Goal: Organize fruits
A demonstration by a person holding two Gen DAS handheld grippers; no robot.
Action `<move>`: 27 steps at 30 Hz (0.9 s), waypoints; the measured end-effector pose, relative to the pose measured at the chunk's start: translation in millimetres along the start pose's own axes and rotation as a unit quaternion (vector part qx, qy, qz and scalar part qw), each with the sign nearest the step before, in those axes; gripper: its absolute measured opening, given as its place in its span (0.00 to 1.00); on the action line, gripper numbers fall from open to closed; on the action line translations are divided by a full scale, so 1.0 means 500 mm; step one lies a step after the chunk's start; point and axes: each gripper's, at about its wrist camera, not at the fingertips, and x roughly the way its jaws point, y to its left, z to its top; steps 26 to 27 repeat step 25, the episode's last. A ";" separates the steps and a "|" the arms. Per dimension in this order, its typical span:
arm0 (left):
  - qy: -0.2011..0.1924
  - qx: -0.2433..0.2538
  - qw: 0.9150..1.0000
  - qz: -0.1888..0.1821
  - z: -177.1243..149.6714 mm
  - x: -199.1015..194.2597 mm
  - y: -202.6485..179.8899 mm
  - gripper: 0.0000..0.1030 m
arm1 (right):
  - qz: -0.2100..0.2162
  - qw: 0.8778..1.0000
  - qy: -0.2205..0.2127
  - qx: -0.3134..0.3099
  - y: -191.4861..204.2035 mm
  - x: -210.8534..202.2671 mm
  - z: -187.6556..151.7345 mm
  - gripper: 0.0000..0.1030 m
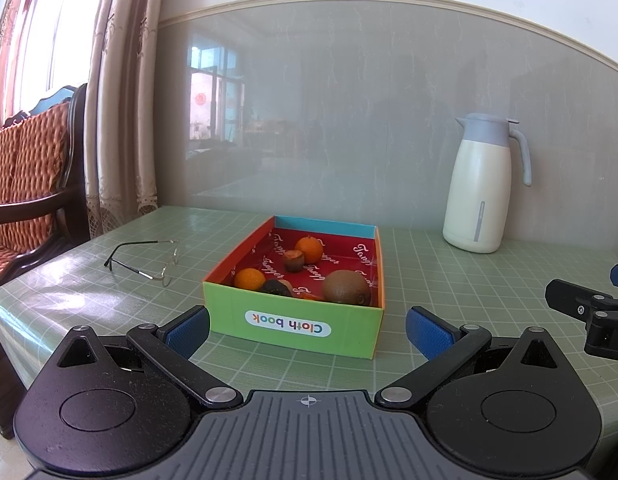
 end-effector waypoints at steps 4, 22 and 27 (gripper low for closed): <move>0.000 0.000 1.000 0.000 0.000 0.000 0.000 1.00 | 0.000 1.000 0.000 0.000 0.000 0.000 0.000 1.00; -0.004 -0.001 1.000 -0.004 0.001 -0.004 0.000 1.00 | 0.000 1.000 0.000 0.000 0.000 0.000 0.000 1.00; -0.008 -0.003 1.000 -0.003 0.000 -0.007 0.001 1.00 | 0.000 1.000 0.000 0.000 0.001 0.000 0.000 1.00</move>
